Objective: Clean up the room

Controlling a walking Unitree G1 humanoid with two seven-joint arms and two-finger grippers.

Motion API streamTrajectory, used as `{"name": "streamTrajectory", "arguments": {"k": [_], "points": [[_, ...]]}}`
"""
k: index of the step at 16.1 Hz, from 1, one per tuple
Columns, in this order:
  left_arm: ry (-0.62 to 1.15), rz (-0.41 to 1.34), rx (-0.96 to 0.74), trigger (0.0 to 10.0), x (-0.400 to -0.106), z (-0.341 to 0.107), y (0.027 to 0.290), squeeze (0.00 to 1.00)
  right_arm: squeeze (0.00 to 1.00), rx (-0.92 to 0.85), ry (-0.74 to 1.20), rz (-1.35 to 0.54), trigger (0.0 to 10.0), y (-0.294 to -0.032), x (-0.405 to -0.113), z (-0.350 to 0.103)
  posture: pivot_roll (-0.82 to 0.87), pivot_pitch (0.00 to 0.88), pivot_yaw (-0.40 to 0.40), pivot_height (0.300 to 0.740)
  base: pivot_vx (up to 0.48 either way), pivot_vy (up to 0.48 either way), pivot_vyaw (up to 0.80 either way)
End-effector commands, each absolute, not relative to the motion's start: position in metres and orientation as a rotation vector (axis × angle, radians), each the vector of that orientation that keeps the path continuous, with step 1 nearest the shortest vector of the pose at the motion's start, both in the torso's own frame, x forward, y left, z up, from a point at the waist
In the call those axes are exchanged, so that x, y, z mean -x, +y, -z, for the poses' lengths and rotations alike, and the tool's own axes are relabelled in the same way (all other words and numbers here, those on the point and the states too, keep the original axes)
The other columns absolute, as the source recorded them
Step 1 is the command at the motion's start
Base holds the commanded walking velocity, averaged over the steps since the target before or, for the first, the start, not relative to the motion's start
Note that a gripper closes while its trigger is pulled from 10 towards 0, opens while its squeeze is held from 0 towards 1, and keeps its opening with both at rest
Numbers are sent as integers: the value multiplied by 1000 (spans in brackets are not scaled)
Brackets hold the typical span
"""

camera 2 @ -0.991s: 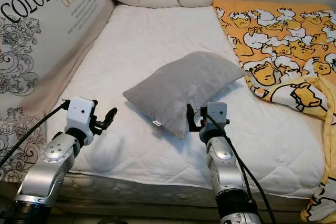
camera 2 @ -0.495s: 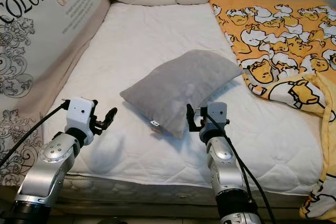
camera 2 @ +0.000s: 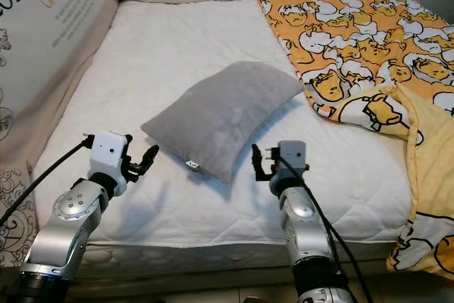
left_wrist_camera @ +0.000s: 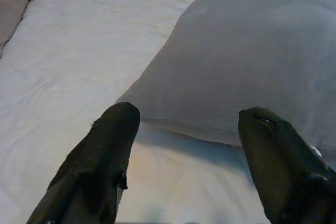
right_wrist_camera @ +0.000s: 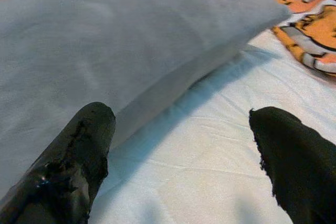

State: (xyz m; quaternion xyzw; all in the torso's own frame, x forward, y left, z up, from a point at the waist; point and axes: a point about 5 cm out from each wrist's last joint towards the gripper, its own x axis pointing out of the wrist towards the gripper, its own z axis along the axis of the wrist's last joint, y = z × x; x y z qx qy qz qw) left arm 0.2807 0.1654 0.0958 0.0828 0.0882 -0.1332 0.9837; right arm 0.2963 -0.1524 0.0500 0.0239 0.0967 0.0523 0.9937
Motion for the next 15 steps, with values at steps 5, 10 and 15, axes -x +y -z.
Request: {"name": "streamTrajectory", "arguments": {"k": [5, 10, 15], "points": [[164, 280, -165, 10000, -282, -98, 165, 0, 0, -58, 196, -93, 10000, -154, -297, -48, -33, 0, -7, 740, 270, 0, 320], [163, 283, -167, 10000, -282, -98, 165, 0, 0, -59, 197, -96, 10000, -153, -297, -48, -32, 0, -7, 740, 280, 0, -310], [166, 283, -172, 10000, -282, -97, 164, 0, 0, -62, 201, -92, 10000, -153, -297, -47, -32, 0, -7, 740, 217, 0, 0]]}}
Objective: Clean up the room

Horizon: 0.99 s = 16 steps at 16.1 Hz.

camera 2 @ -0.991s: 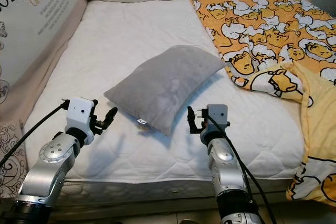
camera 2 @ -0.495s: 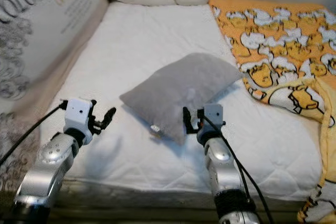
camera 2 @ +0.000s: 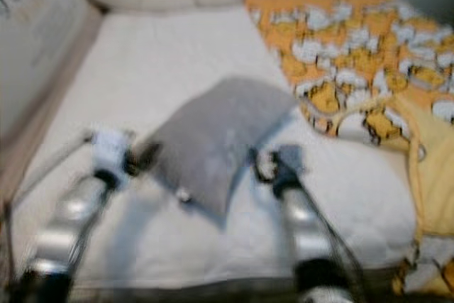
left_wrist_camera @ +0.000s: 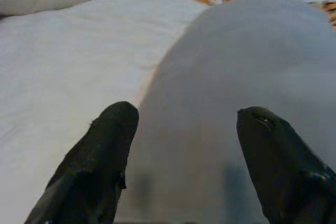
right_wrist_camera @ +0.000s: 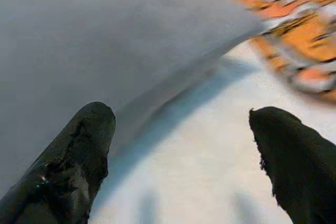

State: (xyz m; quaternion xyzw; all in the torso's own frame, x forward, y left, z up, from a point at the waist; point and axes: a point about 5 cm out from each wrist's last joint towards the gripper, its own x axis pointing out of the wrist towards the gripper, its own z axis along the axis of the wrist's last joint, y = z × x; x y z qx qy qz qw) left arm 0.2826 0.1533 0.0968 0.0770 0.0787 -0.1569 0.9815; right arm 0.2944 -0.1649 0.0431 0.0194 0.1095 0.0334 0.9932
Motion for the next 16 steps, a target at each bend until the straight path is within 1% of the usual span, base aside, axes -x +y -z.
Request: {"name": "streamTrajectory", "arguments": {"k": [1, 10, 13, 14, 16], "points": [[167, 284, -174, 10000, -282, -97, 164, 0, 0, -62, 202, -92, 10000, -154, -297, -46, -32, 0, -7, 740, 0, 0, 0], [169, 289, -181, 10000, -282, -97, 164, 0, 0, -76, 210, -95, 10000, -153, -297, -46, -32, 0, -7, 740, 0, 0, 0], [170, 276, -192, 10000, -283, -98, 171, 0, 0, -66, 209, -74, 10000, -160, -298, -48, -34, 0, -9, 740, 0, 0, 0], [169, 276, -193, 10000, -284, -98, 172, 0, 0, -64, 207, -66, 10000, -163, -299, -48, -31, 0, -24, 740, 0, 0, 0], [200, 270, -235, 10000, -306, -93, 175, 0, 0, -32, 243, -33, 10000, -175, -305, -48, -31, 0, -38, 740, 0, 0, 0]]}}
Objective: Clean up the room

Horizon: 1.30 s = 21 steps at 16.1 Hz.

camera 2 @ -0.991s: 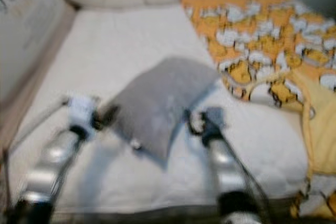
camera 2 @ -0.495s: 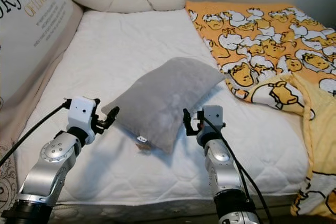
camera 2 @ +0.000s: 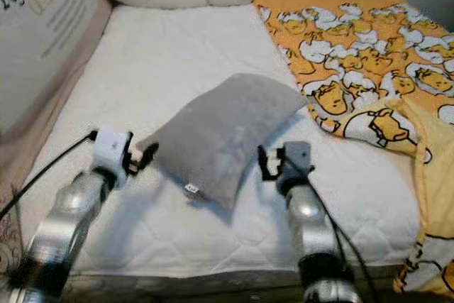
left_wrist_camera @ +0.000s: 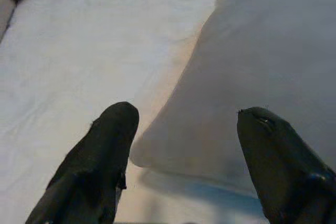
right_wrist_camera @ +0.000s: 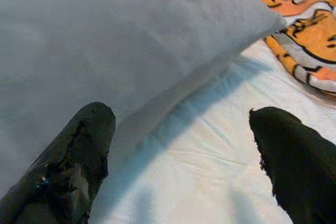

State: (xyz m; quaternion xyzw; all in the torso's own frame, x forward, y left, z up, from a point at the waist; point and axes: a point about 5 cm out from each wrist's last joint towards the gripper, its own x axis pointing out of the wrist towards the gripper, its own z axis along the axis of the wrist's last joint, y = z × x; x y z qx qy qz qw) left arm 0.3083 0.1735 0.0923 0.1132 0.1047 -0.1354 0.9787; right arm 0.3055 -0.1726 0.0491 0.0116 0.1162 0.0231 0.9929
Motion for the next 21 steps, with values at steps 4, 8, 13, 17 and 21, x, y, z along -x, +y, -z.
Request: {"name": "streamTrajectory", "arguments": {"k": [4, 8, 13, 17, 21], "points": [[278, 233, -342, 10000, -343, -90, 178, 0, 0, 49, 321, -33, 10000, -184, -318, -48, -72, 0, -29, 740, 0, 0, 0], [421, 101, -382, 10000, -352, -66, 180, 0, 0, 56, 402, -63, 10000, -173, -331, -46, -112, 0, -15, 740, 0, 0, 0], [423, 407, -108, 10000, -350, -61, 135, 0, 0, -58, 400, -159, 10000, -145, -337, -47, -81, 0, -32, 740, 0, 0, 0], [430, 847, -72, 10000, -333, -60, 112, 0, 0, -156, 409, -180, 10000, -143, -337, -47, -68, 0, -30, 740, 0, 0, 0], [376, 1047, -7, 10000, -328, -73, 106, 0, 0, -255, 401, -356, 10000, -144, -333, -50, -64, 0, -20, 740, 0, 0, 0]]}}
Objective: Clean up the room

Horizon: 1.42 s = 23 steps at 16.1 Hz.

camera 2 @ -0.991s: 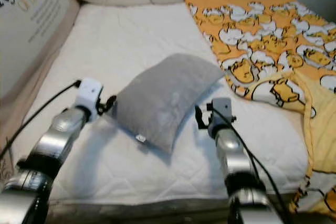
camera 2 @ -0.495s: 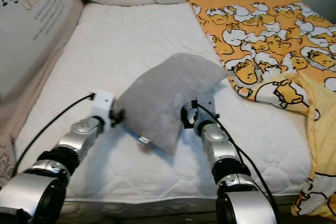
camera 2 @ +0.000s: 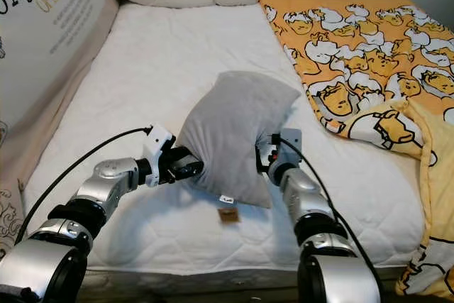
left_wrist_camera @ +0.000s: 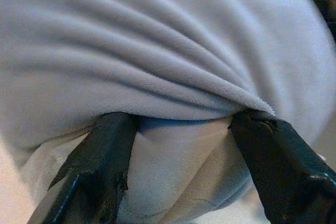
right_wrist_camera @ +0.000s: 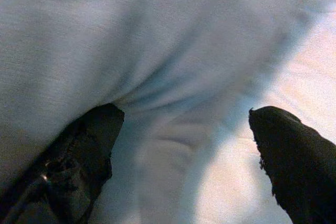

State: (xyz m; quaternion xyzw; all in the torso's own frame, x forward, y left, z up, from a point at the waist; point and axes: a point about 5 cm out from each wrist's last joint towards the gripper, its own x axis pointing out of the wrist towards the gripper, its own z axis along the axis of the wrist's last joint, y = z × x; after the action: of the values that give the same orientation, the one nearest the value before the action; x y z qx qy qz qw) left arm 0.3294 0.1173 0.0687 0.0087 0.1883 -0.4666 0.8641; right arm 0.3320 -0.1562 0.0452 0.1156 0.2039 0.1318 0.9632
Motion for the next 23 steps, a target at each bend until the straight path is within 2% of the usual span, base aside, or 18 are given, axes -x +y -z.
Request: {"name": "streamTrajectory", "arguments": {"k": [1, 3, 7, 11, 12, 13, 15, 17, 18, 20, 23], "points": [[364, 1091, -7, 10000, -325, -76, 108, 0, 0, -265, 391, -469, 10000, -145, -329, -53, -64, 0, -20, 740, 0, 0, 0], [344, 1148, 8, 10000, -320, -82, 113, 0, 0, -254, 387, -534, 10000, -163, -322, -56, -57, 0, -18, 740, 0, 0, 0], [326, 1203, 2, 10000, -304, -86, 127, 0, 0, -203, 402, -618, 10000, -220, -302, -67, -56, 0, -10, 740, 0, 0, 0], [282, 1273, 24, 10000, -289, -108, 135, 0, 0, -176, 391, -525, 10000, -265, -295, -81, -53, 0, -6, 740, 0, 0, 0], [281, 1224, 1, 10000, -296, -110, 144, 0, 0, -177, 385, -493, 10000, -271, -295, -84, -53, 0, -7, 740, 0, 0, 0], [279, 1179, -14, 10000, -302, -111, 150, 0, 0, -176, 383, -478, 10000, -272, -296, -85, -55, 0, -6, 740, 0, 0, 0], [254, 960, -33, 10000, -333, -118, 166, 0, 0, -153, 400, -415, 10000, -271, -300, -81, -55, 0, -10, 740, 0, 0, 0], [267, 697, -123, 10000, -358, -118, 167, 0, 0, -118, 425, -306, 10000, -267, -305, -72, -54, 0, -13, 740, 0, 0, 0], [284, 606, -167, 10000, -364, -116, 166, 0, 0, -113, 430, -270, 10000, -266, -307, -69, -58, 0, -11, 740, 0, 0, 0], [340, 394, -434, 10000, -371, -100, 162, 0, 0, -144, 412, -160, 10000, -252, -315, -64, -88, 0, 7, 740, 0, 0, 0], [383, 294, -472, 10000, -365, -78, 147, 0, 0, -192, 406, -61, 10000, -230, -317, -53, -125, 0, 30, 740, 0, 0, 0]]}}
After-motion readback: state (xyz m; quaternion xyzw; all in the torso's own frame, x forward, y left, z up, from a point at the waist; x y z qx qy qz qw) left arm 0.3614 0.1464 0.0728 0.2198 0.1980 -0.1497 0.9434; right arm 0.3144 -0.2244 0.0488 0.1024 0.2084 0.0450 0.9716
